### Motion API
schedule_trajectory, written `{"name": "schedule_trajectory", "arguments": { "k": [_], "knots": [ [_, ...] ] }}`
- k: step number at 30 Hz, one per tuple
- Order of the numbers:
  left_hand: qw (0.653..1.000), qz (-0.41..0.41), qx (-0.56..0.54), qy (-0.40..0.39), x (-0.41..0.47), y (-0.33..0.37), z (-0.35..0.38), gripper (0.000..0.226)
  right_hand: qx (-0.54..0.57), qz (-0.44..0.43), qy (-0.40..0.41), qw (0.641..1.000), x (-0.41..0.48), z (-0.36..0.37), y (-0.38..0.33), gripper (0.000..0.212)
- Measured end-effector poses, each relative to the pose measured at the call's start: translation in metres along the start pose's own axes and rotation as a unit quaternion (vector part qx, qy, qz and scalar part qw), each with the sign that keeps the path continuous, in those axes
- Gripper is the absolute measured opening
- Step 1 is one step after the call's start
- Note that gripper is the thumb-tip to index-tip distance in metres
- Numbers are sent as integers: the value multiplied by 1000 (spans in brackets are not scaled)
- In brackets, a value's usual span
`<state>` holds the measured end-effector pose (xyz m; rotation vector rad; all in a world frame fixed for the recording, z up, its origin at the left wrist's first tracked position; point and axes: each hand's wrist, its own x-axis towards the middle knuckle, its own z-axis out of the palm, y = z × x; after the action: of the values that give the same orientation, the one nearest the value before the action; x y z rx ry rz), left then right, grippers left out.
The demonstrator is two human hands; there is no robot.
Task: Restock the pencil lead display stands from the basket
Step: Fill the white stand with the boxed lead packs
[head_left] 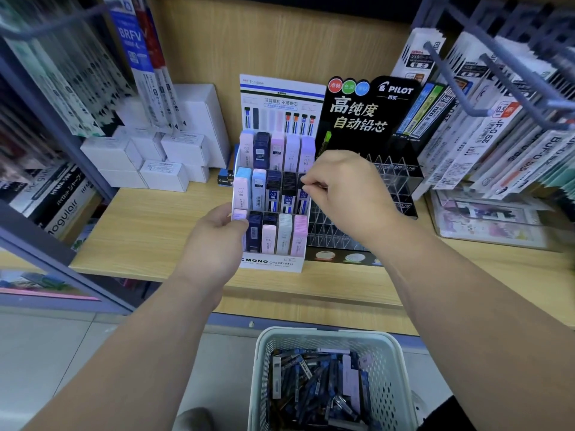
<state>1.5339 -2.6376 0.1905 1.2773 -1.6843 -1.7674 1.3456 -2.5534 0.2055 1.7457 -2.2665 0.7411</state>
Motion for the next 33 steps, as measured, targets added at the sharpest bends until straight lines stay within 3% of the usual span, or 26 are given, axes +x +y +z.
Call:
{"name": "schedule_trajectory", "arguments": {
  "k": [7,13,18,21,24,28,30,33],
  "knots": [
    [1000,1,7,-18,-5,-2,-7,39,-12,-4,8,1000,-5,4,0,9],
    [999,-8,6,41,-12,-12,-30,37,29,12,20,999,-33,-23,0,14],
    [997,7,19,69,-37,-32,-45,15,83,34,-49,995,-97,-28,-7,17],
    [997,-29,54,45,-52,-58,-51,6,136,75,-133,979,-144,-14,-7,18],
    [992,-77,97,0,-65,-93,-50,5,167,222,-283,918,-195,20,2,17],
    [976,-140,161,-46,-81,-150,-47,9,135,391,-483,772,-258,75,29,31],
    [965,-155,203,-64,-82,-178,-43,16,142,464,-484,729,-278,94,37,43],
    [946,-188,249,-92,-75,-216,-27,28,180,565,-392,703,-301,120,41,47]
  ]
}}
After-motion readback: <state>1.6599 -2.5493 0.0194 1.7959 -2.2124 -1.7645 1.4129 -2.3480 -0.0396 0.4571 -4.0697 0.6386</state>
